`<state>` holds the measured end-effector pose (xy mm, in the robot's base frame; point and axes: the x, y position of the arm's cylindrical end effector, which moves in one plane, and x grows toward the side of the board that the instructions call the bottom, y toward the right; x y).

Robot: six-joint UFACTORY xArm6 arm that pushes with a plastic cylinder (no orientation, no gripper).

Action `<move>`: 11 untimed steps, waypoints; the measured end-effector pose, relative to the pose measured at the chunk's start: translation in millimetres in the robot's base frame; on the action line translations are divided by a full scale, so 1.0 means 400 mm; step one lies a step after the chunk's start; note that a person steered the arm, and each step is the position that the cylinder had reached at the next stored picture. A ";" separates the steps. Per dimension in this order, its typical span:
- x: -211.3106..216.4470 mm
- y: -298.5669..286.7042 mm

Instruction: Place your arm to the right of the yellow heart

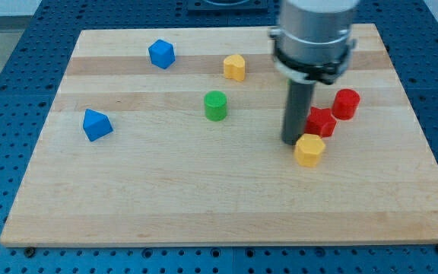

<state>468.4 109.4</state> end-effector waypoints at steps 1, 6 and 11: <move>-0.052 0.100; -0.055 0.029; -0.310 -0.174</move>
